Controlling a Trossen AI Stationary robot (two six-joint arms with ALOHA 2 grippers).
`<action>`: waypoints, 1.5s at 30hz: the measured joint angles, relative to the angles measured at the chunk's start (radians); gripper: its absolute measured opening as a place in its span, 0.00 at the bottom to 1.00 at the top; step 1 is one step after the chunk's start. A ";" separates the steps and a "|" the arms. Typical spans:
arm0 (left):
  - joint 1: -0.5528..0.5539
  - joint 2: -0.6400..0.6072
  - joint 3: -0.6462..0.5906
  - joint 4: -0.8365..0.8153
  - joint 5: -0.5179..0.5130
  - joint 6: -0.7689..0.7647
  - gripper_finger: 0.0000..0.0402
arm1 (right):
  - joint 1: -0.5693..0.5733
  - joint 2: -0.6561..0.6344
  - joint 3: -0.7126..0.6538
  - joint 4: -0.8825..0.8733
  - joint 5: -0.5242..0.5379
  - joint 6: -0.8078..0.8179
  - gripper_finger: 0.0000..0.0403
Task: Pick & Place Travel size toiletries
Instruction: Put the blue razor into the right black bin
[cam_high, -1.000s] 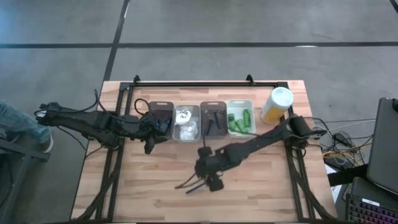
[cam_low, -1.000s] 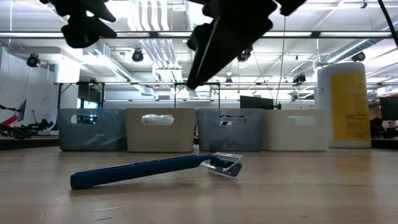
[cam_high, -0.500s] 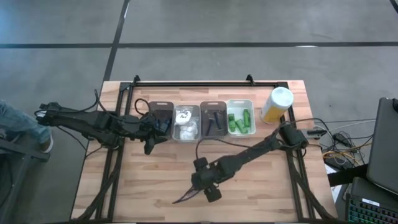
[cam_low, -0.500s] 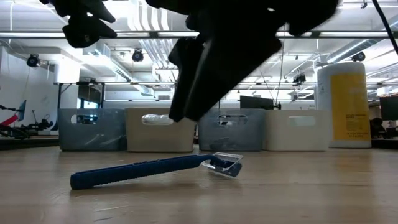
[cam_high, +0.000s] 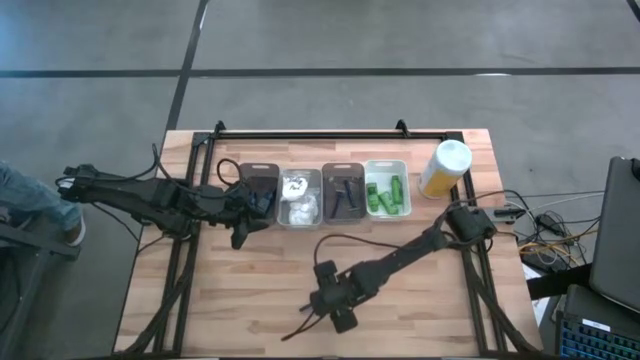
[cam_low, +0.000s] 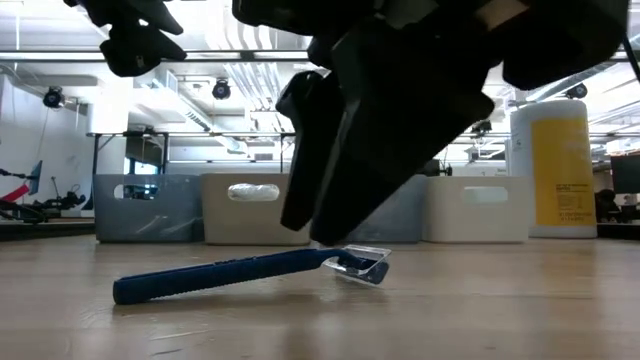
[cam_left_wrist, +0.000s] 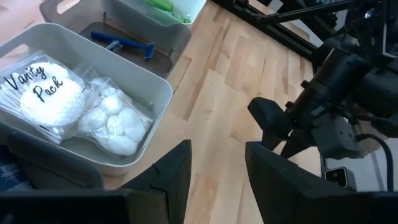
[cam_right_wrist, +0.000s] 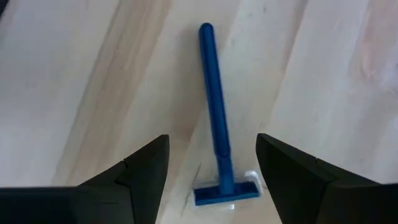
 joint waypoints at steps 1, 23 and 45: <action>0.000 0.000 0.000 0.000 0.002 -0.001 0.39 | 0.000 0.008 0.000 0.006 -0.001 0.003 0.58; 0.000 0.001 0.000 0.001 0.003 -0.001 0.39 | -0.002 0.059 0.009 0.022 0.014 0.108 0.34; 0.000 0.001 0.000 -0.002 0.024 0.172 0.39 | -0.013 -0.037 0.010 -0.054 0.544 1.582 0.08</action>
